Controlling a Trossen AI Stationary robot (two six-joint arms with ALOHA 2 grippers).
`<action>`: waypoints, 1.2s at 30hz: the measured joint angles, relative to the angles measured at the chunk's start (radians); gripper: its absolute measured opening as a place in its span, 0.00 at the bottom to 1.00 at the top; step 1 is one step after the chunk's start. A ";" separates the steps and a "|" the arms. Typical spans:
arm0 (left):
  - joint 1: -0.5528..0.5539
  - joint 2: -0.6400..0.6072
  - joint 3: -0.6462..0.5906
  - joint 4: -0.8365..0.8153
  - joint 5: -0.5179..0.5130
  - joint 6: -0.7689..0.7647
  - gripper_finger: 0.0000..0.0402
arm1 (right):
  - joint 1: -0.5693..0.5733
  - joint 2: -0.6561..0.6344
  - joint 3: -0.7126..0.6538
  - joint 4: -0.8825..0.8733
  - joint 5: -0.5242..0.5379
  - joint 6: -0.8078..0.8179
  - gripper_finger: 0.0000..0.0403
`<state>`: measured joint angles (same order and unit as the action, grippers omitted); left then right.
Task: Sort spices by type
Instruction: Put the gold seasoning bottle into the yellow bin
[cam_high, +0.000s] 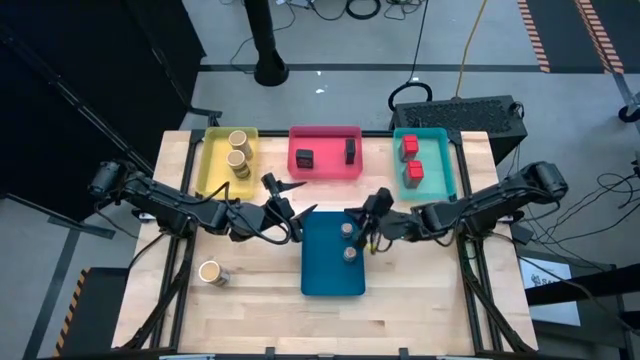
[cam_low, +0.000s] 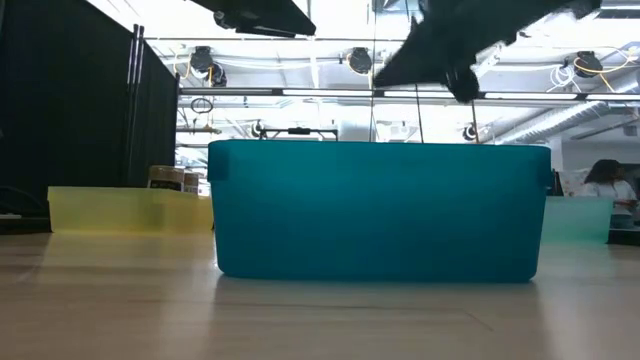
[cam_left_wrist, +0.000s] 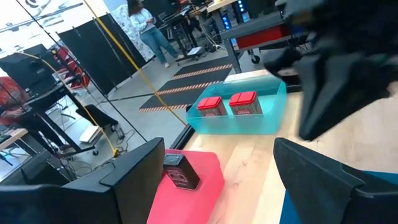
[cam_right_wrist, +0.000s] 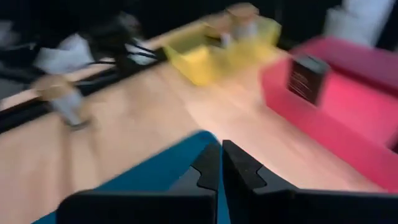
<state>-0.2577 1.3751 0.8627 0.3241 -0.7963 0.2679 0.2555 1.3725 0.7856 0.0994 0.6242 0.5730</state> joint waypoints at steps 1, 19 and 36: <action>-0.002 0.000 0.000 0.000 0.000 0.000 0.77 | 0.014 -0.003 0.000 0.030 -0.003 -0.037 0.00; -0.282 0.001 0.161 -0.245 -0.292 -0.222 0.77 | 0.091 -0.079 0.000 0.114 -0.100 -0.358 0.00; -0.372 0.006 0.541 -1.007 0.410 -1.020 0.72 | 0.072 -0.119 0.000 0.044 -0.102 -0.378 0.00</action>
<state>-0.6295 1.3810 1.4037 -0.6825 -0.3858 -0.7523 0.3271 1.2537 0.7856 0.1436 0.5220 0.1947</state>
